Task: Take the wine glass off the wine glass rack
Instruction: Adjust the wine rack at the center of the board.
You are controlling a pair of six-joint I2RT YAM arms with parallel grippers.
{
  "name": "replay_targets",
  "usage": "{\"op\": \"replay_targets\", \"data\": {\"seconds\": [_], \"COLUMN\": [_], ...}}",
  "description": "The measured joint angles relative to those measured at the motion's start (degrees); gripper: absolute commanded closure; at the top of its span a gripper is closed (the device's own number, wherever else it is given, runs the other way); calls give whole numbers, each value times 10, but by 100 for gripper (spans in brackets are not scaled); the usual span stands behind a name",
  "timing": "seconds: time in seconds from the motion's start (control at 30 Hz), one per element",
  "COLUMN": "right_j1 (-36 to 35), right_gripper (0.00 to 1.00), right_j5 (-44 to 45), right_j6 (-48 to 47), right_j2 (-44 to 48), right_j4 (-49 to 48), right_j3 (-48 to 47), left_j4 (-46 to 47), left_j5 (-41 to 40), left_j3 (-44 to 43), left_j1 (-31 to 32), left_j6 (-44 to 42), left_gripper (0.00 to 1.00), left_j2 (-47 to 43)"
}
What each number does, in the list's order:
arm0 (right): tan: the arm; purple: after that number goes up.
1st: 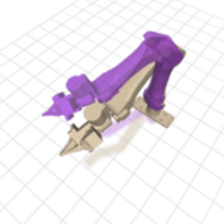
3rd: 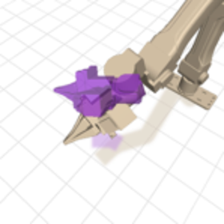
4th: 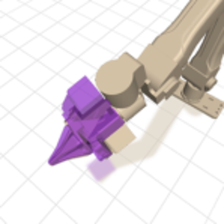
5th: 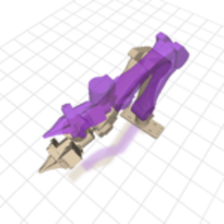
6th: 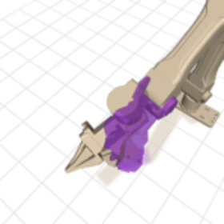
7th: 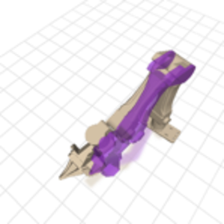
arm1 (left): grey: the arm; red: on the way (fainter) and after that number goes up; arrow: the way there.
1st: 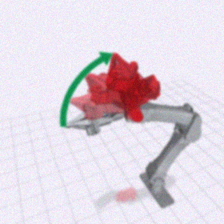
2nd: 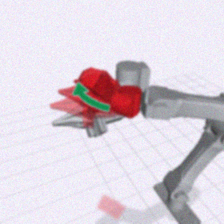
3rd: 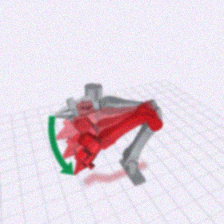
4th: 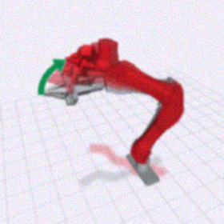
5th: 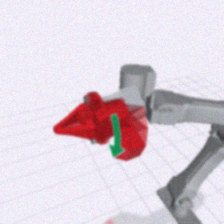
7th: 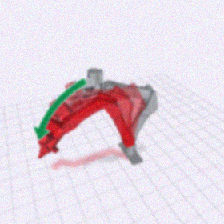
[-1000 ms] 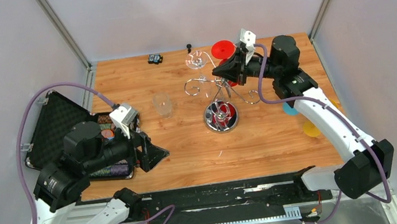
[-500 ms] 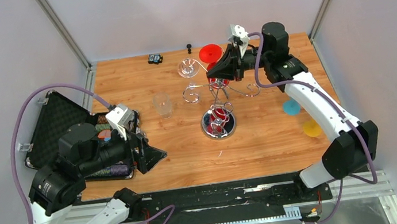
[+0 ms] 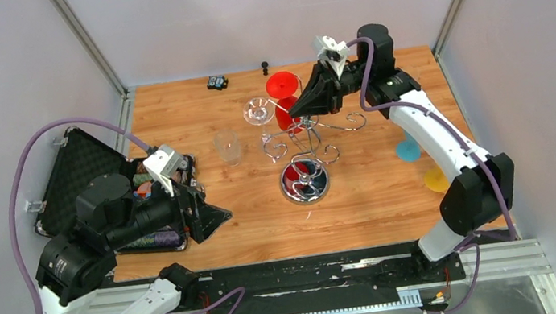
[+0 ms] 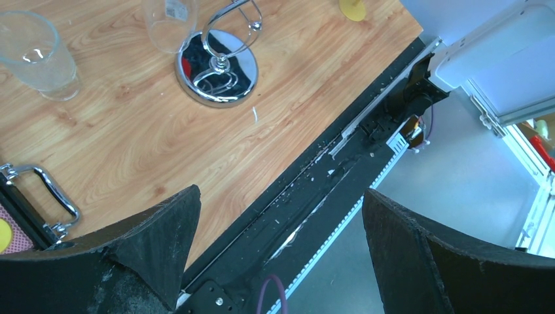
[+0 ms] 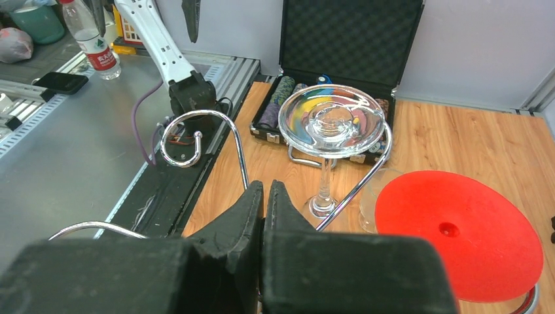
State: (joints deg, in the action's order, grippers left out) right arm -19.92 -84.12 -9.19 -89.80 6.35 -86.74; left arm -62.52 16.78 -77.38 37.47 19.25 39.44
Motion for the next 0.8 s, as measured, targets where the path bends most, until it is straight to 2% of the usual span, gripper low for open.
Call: {"op": "replay_targets", "data": {"seconds": [0.17, 0.37, 0.5, 0.6, 0.8], "right_j1": [0, 0, 0, 0, 0], "right_gripper": [100, 92, 80, 76, 61], "right_j5": [-9, -16, -17, -20, -29], "right_j6": [-2, -4, -6, -10, -12], "right_j2": [-4, -11, -12, -12, -12], "right_j4": [-2, -10, -15, -18, -23], "right_j3": [-2, -5, -7, -8, -9], "left_j4": [0, 0, 0, 0, 0], "left_j5": [-2, -4, -4, -4, -4], "left_j3": [0, 0, 0, 0, 0], "left_j1": [0, 0, 0, 0, 0], "left_j6": [0, 0, 0, 0, 0], "left_gripper": [0, 0, 0, 0, 0], "left_j2": [1, 6, 9, 9, 10]}}
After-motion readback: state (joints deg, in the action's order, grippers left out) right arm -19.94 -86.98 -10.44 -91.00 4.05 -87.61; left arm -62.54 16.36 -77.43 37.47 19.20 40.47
